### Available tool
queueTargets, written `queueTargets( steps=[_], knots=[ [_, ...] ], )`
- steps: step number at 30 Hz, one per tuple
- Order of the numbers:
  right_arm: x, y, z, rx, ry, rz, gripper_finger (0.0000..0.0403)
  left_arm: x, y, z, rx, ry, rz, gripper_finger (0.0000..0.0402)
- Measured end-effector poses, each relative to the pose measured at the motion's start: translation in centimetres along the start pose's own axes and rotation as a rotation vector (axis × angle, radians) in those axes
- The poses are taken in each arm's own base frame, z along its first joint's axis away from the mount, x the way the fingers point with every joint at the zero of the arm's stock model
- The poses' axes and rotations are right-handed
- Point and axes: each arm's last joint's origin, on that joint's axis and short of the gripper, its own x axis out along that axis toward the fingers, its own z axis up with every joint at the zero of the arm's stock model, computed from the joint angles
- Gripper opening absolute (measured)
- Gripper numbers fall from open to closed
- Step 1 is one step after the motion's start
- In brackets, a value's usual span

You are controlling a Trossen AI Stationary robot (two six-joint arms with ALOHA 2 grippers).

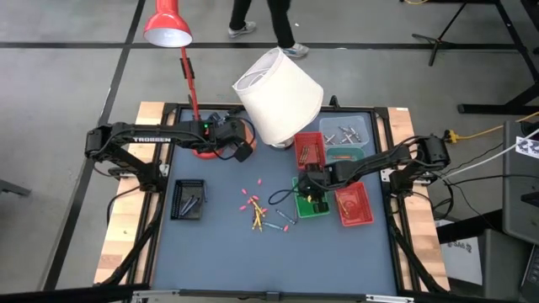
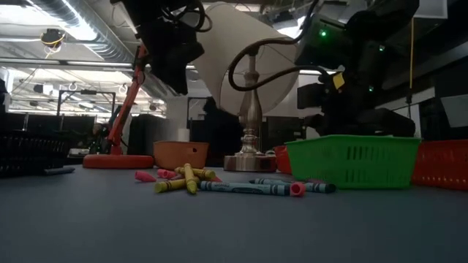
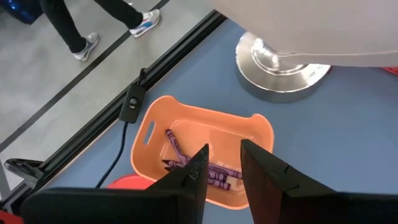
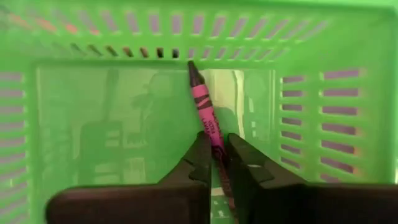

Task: Sort crayons
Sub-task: Put the violet crayon into the orange bin

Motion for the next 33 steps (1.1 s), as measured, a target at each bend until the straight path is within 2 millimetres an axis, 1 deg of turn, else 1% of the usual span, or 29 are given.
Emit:
queueTargets(
  steps=[3,9,14,20,27,30,33],
  knots=[
    [0.0,0.0,0.1,0.000,-0.001,-0.001,0.0021,-0.3,-0.4,-0.2,0.015,-0.004,-0.014,0.0077],
    [-0.5,-0.1,0.8,0.002,-0.002,0.001,0.0024,-1.1,-1.7,-0.7,0.054,-0.014,-0.051,0.0077],
    [-1.2,-0.2,1.3,0.004,0.047,0.010,0.0024,-2.0,-2.9,-1.3,0.092,-0.024,-0.093,0.0077],
    [-2.5,-0.4,2.0,0.002,0.100,0.010,0.0025,-3.3,-4.6,-2.3,0.149,0.001,-0.217,0.0077],
    [-4.5,-0.7,3.5,0.000,0.113,0.011,0.0025,-5.0,-6.6,-3.7,0.219,0.028,-0.368,0.0077],
    [-5.5,-0.8,4.4,0.001,0.102,0.009,0.0025,-5.9,-7.5,-4.1,0.237,0.009,-0.438,0.0077],
    [-6.4,-1.0,5.5,0.003,0.054,0.003,0.0025,-6.8,-8.5,-4.3,0.244,-0.028,-0.501,0.0077]
  ],
)
